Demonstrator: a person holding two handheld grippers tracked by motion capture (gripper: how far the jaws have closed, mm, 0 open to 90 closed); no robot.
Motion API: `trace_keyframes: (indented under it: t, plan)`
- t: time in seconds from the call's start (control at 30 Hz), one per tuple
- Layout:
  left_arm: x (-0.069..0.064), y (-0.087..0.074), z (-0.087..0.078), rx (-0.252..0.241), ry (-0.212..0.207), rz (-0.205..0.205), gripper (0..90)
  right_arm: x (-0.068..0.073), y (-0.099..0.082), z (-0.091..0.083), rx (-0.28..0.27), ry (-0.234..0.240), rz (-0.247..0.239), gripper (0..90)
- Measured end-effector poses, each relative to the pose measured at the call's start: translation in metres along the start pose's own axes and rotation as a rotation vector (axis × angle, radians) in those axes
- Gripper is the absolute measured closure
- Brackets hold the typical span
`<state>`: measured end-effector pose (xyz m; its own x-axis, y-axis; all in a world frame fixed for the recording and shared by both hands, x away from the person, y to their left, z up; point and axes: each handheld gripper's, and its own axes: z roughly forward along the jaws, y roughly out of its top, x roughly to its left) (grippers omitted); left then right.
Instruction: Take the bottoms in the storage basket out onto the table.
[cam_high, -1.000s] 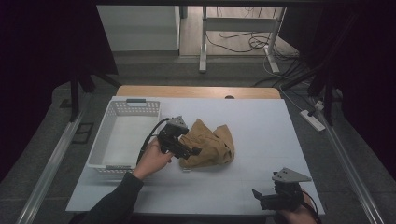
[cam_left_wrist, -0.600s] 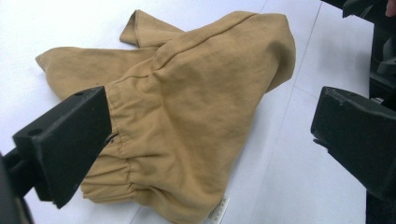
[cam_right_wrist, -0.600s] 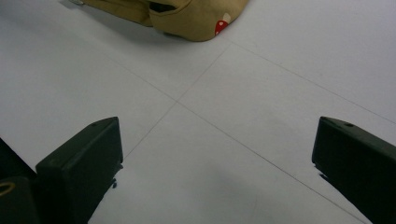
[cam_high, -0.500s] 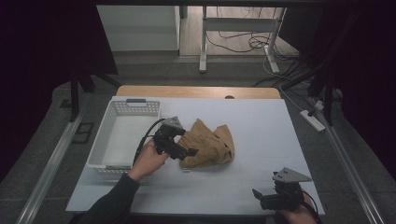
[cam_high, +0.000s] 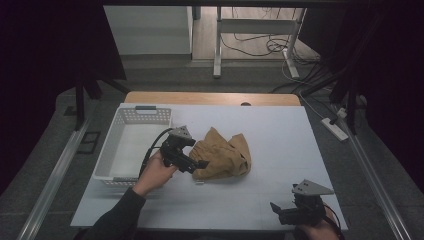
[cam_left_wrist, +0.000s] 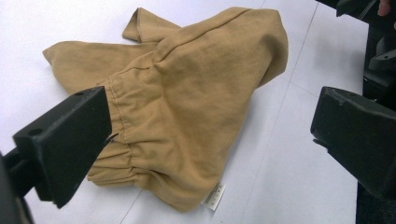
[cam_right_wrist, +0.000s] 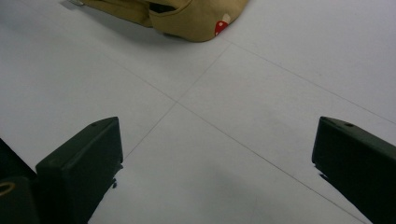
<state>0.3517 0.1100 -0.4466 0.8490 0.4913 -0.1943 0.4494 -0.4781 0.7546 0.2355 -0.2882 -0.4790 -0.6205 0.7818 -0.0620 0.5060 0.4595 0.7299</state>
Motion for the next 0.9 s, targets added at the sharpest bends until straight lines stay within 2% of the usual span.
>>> trace_keyframes:
  t: [0.57,0.9]
  plan:
    - [-0.002,-0.010,-0.014,-0.016,0.045,-0.004,0.0,0.000,0.000,0.000,0.001,0.000,-0.004,2.0]
    - [-0.004,-0.018,-0.019,-0.016,0.056,-0.013,0.0,0.000,0.000,0.000,0.001,0.000,-0.004,2.1]
